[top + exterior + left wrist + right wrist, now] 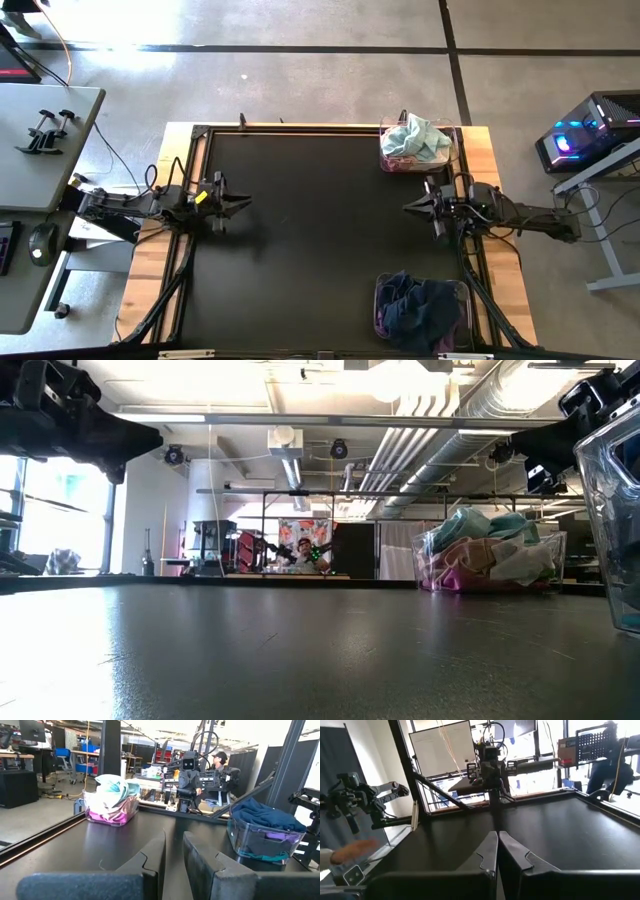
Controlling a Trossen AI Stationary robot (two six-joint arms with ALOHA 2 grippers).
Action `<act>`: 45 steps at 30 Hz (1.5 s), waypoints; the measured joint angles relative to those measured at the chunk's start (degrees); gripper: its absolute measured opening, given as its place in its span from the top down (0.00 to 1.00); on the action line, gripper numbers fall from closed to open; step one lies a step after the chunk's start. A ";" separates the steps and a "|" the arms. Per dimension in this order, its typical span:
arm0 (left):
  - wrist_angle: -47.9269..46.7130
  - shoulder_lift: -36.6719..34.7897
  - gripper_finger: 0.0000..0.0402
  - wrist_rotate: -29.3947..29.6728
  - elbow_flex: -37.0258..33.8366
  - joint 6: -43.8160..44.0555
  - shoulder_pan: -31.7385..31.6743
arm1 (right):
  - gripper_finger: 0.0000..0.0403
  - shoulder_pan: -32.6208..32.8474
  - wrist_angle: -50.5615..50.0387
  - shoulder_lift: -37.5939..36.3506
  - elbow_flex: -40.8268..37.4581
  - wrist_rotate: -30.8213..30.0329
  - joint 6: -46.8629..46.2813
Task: Sort towels by color in basket
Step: Return to Home Position
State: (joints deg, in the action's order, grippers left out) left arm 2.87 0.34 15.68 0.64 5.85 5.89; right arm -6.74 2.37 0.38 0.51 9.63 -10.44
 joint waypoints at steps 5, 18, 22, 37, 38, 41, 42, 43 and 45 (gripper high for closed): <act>-0.02 0.00 0.87 -0.04 0.00 -0.02 0.00 | 1.00 0.00 0.00 0.02 0.00 -0.06 10.40; -0.04 0.00 0.87 0.04 0.00 -7.08 -0.02 | 1.00 0.00 0.00 0.02 0.00 -0.07 7.51; -0.04 0.00 0.87 0.07 0.00 -8.38 -0.02 | 1.00 0.00 0.00 0.02 0.00 -0.07 7.81; -0.04 0.00 0.87 0.09 0.00 -7.58 -0.02 | 1.00 0.00 0.00 0.02 0.00 -0.07 7.87; -0.04 0.00 0.87 0.09 0.00 -7.58 -0.02 | 1.00 0.00 0.00 0.02 0.00 -0.07 7.87; -0.04 0.00 0.87 0.09 0.00 -7.57 -0.02 | 1.00 0.00 0.00 0.02 0.00 -0.05 7.87; -0.04 0.00 0.87 0.09 0.00 -7.58 -0.02 | 1.00 0.00 0.00 0.02 0.00 -0.07 7.89; -0.04 0.00 0.87 0.09 0.00 -7.56 -0.02 | 1.00 0.00 0.00 0.02 0.00 -0.07 7.87; -0.04 0.00 0.87 0.09 0.00 -7.57 -0.02 | 1.00 0.00 -0.01 0.02 0.00 -0.07 7.87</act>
